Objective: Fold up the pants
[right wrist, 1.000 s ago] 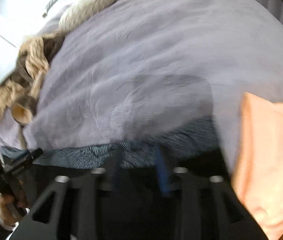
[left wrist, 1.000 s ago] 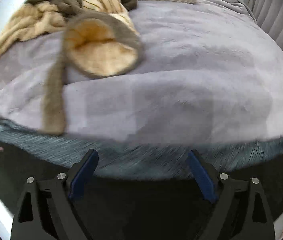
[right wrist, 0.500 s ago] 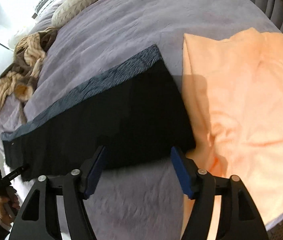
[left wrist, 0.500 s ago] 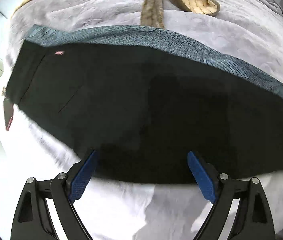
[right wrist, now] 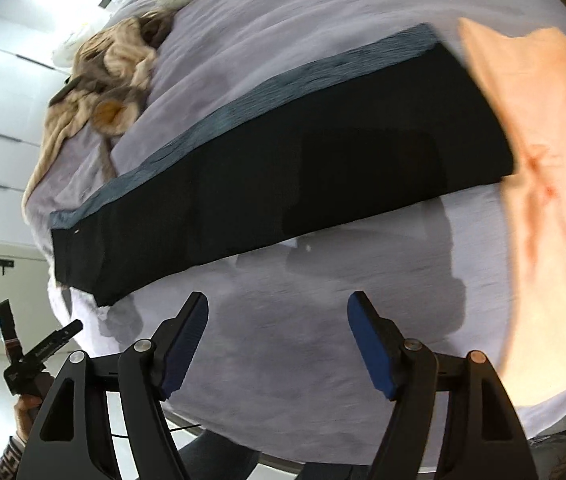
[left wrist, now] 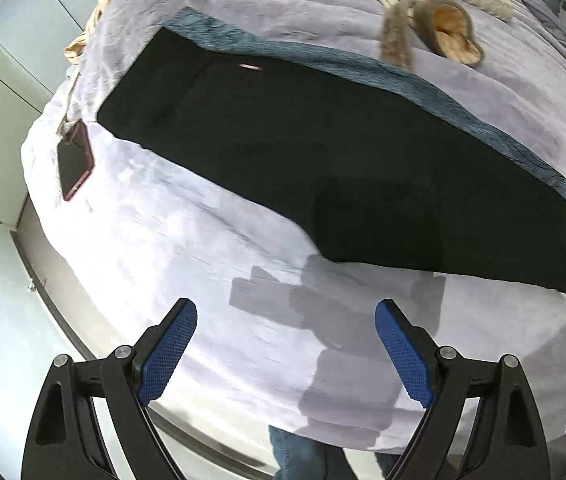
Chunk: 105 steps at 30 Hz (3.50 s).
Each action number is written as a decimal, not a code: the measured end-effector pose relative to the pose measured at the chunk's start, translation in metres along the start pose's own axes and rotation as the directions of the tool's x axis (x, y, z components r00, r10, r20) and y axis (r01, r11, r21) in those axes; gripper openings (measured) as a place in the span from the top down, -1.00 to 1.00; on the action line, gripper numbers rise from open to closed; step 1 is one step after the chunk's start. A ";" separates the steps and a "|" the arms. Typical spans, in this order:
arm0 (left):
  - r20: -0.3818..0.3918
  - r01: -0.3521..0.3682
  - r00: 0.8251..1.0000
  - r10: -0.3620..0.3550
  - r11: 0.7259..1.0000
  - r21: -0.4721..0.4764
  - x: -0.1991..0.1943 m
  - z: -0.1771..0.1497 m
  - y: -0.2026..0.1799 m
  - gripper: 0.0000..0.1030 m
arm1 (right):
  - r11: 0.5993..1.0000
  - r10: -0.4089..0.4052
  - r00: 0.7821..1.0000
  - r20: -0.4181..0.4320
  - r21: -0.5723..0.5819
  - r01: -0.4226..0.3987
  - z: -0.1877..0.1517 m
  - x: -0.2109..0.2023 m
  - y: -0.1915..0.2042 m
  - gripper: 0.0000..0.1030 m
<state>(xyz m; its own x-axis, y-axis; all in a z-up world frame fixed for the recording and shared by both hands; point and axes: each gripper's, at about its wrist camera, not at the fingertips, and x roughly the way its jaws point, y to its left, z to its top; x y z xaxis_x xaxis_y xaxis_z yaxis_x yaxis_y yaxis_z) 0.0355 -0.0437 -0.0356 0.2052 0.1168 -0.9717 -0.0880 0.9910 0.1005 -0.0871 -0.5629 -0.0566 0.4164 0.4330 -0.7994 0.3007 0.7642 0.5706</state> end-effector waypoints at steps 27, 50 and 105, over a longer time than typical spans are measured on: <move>0.146 0.174 0.968 -0.203 0.966 0.191 0.113 0.153 0.104 -0.79 | 0.799 0.028 0.982 -0.187 -0.586 -0.135 0.110 0.250 0.456 -0.47; 0.206 0.153 0.955 -0.213 0.949 0.275 0.104 0.147 0.090 -0.92 | 0.726 -0.030 0.982 -0.188 -0.679 -0.108 0.127 0.327 0.539 0.77; 0.008 0.140 0.988 -0.156 0.905 0.401 0.138 0.141 -0.052 -0.98 | 0.963 0.257 0.955 -0.148 -0.044 -0.266 -0.038 0.191 0.223 0.00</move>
<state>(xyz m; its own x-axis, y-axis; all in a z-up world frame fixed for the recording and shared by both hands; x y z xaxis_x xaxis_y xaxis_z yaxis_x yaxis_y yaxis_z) 0.2054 -0.0697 -0.1445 0.2246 -0.0389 -0.9737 0.3395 0.9397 0.0408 0.0269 -0.2912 -0.0895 0.3484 0.6805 -0.6446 0.1409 0.6419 0.7537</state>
